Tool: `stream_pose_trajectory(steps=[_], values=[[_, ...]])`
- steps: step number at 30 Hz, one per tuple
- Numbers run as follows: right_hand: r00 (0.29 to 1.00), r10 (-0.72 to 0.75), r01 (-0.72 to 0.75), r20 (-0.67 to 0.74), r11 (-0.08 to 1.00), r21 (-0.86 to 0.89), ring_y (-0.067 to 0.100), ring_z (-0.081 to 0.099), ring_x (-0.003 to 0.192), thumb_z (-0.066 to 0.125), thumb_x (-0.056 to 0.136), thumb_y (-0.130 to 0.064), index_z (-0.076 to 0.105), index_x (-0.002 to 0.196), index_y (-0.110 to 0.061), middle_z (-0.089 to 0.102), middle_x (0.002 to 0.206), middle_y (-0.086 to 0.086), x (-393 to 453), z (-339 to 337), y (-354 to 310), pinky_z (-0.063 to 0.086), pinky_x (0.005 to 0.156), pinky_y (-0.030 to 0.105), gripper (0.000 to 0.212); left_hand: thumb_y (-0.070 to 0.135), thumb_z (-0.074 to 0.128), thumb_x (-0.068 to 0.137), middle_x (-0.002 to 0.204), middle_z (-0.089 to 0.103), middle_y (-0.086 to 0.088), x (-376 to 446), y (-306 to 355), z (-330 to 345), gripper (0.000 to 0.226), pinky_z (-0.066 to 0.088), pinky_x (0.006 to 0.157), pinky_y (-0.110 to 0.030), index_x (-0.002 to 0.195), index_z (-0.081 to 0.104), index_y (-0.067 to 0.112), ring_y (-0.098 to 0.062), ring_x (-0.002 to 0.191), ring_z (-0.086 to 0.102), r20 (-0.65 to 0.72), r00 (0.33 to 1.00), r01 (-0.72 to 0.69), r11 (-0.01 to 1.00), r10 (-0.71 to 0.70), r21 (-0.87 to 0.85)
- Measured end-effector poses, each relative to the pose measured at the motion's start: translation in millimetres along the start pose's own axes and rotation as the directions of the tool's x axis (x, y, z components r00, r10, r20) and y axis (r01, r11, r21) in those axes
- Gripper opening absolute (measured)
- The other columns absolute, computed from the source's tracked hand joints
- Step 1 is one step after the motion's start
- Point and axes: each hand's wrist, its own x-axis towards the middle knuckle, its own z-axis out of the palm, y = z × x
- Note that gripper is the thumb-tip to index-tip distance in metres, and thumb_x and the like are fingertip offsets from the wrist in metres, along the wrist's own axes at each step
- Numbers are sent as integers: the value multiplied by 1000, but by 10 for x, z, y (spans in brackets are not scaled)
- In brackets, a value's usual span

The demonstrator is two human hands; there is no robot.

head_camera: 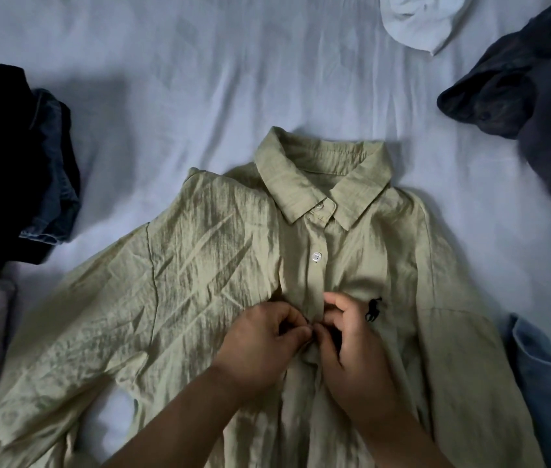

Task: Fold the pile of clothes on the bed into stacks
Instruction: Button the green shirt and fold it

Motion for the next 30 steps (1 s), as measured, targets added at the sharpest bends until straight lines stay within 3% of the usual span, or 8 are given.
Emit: stream_pose_trajectory(steps=[5, 8, 14, 18, 22, 24, 27, 30], values=[[986, -80, 58, -149, 987, -147, 4, 55, 89, 55, 84, -26, 48, 107, -29, 58, 94, -8, -167, -50, -63, 37, 83, 6, 25, 22, 59, 85, 90, 60, 13, -256, -125, 45, 15, 41, 75, -6, 97, 68, 19, 0, 85, 57, -284, 937, -178, 978, 202, 106], [958, -219, 170, -188, 955, -245, 12, 53, 83, 54, 83, -25, 52, 95, -24, 54, 88, -8, -358, -110, -137, 41, 79, 18, 12, 27, 52, 84, 98, 50, 12, -593, -208, 123, 18, 43, 78, -12, 102, 57, 26, -2, 88, 54, -379, 857, -303, 936, 349, 177], [989, -141, 108, -47, 898, -427, 20, 58, 68, 56, 74, -34, 61, 80, -20, 58, 74, -2, -838, -20, -328, 44, 61, 29, 17, 46, 52, 72, 91, 48, 11, -1082, -397, 397, 27, 43, 46, -22, 94, 50, 30, -11, 67, 57, -235, 948, -140, 944, 216, 299], [986, 158, -103, 51, 826, -554, 26, 65, 71, 48, 66, -40, 52, 102, -14, 64, 82, 5, -1092, 67, -309, 53, 62, 29, 45, 24, 65, 77, 105, 56, -1, -1193, -504, 356, 35, 48, 65, -33, 111, 56, 20, -24, 91, 63, -279, 960, 58, 960, 21, 272], [910, 415, -390, -8, 847, -362, 29, 58, 105, 47, 76, -26, 52, 125, -10, 63, 110, 11, -1282, 23, -408, 42, 86, 28, 52, 29, 45, 70, 86, 62, 5, -1394, -498, 272, 30, 49, 55, -26, 99, 52, 30, -14, 72, 63, -187, 968, -122, 969, 164, 217], [876, 481, -470, -9, 852, -231, 20, 59, 99, 55, 83, -14, 60, 120, -11, 66, 105, 8, -1341, -25, -416, 39, 81, 22, 37, 35, 42, 71, 91, 61, 11, -1503, -492, 283, 33, 47, 62, -22, 101, 56, 32, -8, 79, 60, -106, 969, -192, 947, 225, 256], [885, 466, -435, 18, 837, -332, 18, 61, 81, 61, 84, -25, 67, 91, -17, 68, 84, 1, -1361, -83, -488, 47, 75, 28, 12, 54, 41, 76, 102, 58, 13, -1567, -481, 288, 41, 49, 70, -25, 103, 64, 34, -8, 91, 61, -113, 979, -119, 925, 170, 360], [970, 206, -243, -132, 870, -430, 23, 63, 76, 56, 86, -35, 67, 89, -18, 66, 78, 0, -1282, -93, -512, 46, 67, 26, 21, 52, 47, 78, 84, 59, 8, -1496, -403, 258, 30, 48, 51, -24, 86, 64, 29, -14, 66, 63, -193, 961, -139, 947, 200, 290]])
